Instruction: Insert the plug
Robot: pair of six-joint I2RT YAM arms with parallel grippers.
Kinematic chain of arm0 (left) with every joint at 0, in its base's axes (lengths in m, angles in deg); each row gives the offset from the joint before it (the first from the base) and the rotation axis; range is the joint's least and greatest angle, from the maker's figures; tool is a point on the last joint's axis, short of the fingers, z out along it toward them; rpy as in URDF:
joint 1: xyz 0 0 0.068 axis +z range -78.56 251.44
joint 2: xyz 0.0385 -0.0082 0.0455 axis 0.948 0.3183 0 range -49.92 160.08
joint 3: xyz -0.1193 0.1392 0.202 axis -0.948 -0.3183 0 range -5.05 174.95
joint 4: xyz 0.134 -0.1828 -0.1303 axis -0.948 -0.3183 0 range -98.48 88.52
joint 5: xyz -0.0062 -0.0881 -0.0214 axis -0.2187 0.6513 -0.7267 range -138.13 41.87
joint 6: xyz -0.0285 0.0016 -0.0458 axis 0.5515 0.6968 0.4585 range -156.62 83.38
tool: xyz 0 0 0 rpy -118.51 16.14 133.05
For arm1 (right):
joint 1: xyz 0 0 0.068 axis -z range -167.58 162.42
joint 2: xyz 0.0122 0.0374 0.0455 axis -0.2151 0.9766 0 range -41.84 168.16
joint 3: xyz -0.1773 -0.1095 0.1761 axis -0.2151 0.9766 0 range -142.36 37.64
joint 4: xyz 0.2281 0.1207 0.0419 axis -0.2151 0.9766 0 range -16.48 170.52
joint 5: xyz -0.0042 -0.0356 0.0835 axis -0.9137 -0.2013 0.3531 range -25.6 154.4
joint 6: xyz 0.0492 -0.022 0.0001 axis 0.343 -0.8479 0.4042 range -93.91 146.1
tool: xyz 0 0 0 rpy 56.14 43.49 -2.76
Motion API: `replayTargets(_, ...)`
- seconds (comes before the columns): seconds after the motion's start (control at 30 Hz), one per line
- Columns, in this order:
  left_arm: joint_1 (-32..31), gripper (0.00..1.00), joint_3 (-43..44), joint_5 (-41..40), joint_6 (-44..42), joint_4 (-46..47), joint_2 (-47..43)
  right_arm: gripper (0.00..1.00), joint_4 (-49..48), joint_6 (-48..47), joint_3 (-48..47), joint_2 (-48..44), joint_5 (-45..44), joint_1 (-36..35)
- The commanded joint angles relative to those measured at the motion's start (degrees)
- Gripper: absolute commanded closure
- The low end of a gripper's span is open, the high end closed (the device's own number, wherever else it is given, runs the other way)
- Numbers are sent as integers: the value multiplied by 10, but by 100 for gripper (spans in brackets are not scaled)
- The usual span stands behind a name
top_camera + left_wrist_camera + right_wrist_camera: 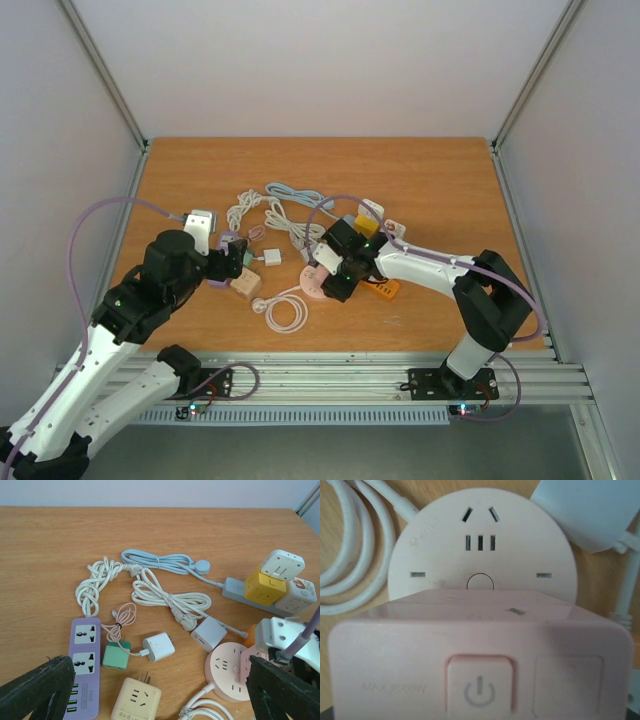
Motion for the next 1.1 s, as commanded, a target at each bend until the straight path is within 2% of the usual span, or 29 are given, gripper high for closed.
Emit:
replayTargets(0.0, 1, 6, -7, -11, -7, 27, 3, 70, -4, 6, 48, 36, -55, -6)
replayTargets(0.33, 1, 6, -7, -14, -7, 26, 4, 67, 16, 4, 33, 41, -61, -9)
replayTargets(0.4, 1, 6, -7, -14, -7, 26, 5, 60, 19, 11, 26, 24, -52, -9)
replayTargets(0.53, 1, 6, -6, -13, -7, 27, 7, 38, 13, 26, 13, -16, -34, -9)
replayTargets(0.63, 1, 6, -6, -13, -7, 26, 8, 31, 11, 31, 2, -38, -17, -9)
replayTargets(0.87, 1, 6, -6, -11, -7, 25, 9, 19, 7, 31, -18, -55, 6, -8)
replayTargets(1.07, 1, 6, -6, -11, -7, 26, 10, 21, 12, 31, -27, -29, 3, -8)
